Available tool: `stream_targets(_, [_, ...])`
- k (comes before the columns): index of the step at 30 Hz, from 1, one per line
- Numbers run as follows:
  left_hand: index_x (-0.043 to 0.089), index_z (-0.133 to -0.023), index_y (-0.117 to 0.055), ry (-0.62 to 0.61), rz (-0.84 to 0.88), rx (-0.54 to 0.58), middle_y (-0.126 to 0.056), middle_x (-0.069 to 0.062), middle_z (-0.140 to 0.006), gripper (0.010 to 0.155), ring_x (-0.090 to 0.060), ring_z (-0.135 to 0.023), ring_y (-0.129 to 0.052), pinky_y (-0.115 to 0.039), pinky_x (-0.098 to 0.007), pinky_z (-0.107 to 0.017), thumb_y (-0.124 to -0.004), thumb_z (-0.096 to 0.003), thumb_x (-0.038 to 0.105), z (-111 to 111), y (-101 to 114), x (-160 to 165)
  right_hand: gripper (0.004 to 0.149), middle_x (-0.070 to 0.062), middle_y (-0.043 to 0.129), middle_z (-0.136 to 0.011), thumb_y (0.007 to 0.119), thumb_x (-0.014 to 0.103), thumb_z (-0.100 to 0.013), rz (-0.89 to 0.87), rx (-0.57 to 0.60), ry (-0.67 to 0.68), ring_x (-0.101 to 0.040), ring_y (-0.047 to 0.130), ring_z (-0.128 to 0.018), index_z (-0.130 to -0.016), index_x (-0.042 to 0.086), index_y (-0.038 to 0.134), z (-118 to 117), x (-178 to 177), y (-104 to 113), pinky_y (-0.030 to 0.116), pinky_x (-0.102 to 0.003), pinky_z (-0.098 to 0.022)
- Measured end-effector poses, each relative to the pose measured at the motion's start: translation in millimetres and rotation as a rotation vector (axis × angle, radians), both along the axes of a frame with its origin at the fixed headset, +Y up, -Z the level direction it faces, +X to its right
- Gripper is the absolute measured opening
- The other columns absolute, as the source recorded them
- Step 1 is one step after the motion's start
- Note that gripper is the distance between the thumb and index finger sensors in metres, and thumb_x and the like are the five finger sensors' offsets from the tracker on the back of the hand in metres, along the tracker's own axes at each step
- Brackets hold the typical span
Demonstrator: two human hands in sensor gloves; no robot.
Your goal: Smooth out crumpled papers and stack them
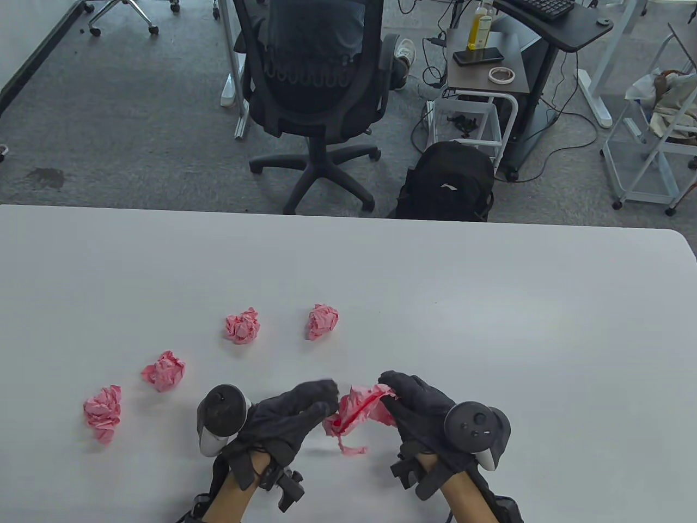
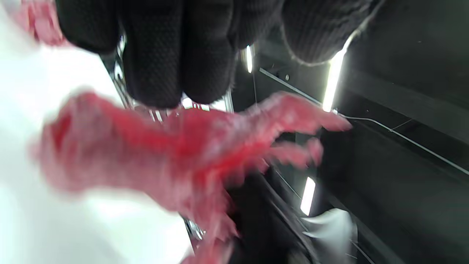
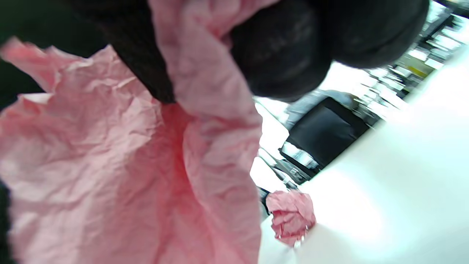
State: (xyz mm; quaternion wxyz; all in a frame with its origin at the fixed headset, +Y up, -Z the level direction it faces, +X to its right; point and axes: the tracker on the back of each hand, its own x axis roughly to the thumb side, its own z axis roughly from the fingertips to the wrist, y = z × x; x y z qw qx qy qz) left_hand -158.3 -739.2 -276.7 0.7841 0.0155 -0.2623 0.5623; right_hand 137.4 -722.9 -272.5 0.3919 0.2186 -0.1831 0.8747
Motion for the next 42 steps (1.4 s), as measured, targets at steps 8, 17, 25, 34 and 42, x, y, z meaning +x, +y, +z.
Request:
stream_targets(8, [0.020, -0.115, -0.052, -0.215, -0.154, -0.053, -0.067, -0.012, -0.110, 0.074, -0.043, -0.100, -0.075, -0.057, -0.067, -0.071, -0.076, -0.0548, 0.056, 4, 2, 24, 0.043, -0.004, 0.089, -0.065, 0.088, 0.037, -0.049, 0.177, 0.235, 0.034, -0.026, 0.093, -0.048, -0.088, 0.021, 0.082, 25, -32, 17, 0.075, -0.052, -0.044])
stream_targets(17, [0.013, -0.095, -0.079, 0.231, 0.037, -0.021, -0.096, -0.008, -0.082, 0.052, -0.031, -0.068, -0.106, -0.081, -0.051, -0.058, -0.072, -0.0553, 0.046, 6, -3, 0, 0.042, -0.002, 0.088, -0.062, 0.087, 0.038, -0.051, 0.290, 0.528, -0.165, -0.033, 0.088, -0.069, -0.087, 0.017, 0.080, 54, -42, 34, 0.065, -0.059, -0.056])
stream_targets(25, [0.026, -0.110, -0.064, -0.096, -0.017, 0.054, -0.061, -0.009, -0.113, 0.057, -0.038, -0.107, -0.069, -0.065, -0.059, -0.072, -0.071, -0.0556, 0.043, 9, -4, 33, 0.097, -0.035, 0.069, -0.096, 0.073, 0.070, -0.047, -0.320, -0.393, 0.253, -0.059, 0.074, -0.080, -0.107, 0.001, 0.041, 14, -39, -7, 0.059, -0.069, -0.054])
stream_targets(34, [0.024, -0.105, -0.070, 0.010, 0.360, -0.178, -0.078, -0.010, -0.103, 0.051, -0.037, -0.093, -0.088, -0.074, -0.053, -0.067, -0.071, -0.0573, 0.043, -2, -17, 2, 0.039, -0.010, 0.092, -0.075, 0.080, 0.026, -0.050, -0.639, -0.385, -0.016, -0.037, 0.097, -0.062, -0.088, 0.020, 0.077, -8, 8, -18, 0.075, -0.057, -0.048])
stream_targets(42, [0.023, -0.094, -0.082, 0.209, 0.482, -0.250, -0.095, -0.001, -0.081, 0.043, -0.025, -0.070, -0.103, -0.080, -0.048, -0.058, -0.084, -0.0533, 0.037, -4, -24, -26, 0.038, -0.009, 0.088, -0.074, 0.075, 0.027, -0.052, -0.757, -0.543, 0.038, -0.028, 0.097, -0.055, -0.090, 0.025, 0.072, -21, 33, -27, 0.079, -0.051, -0.045])
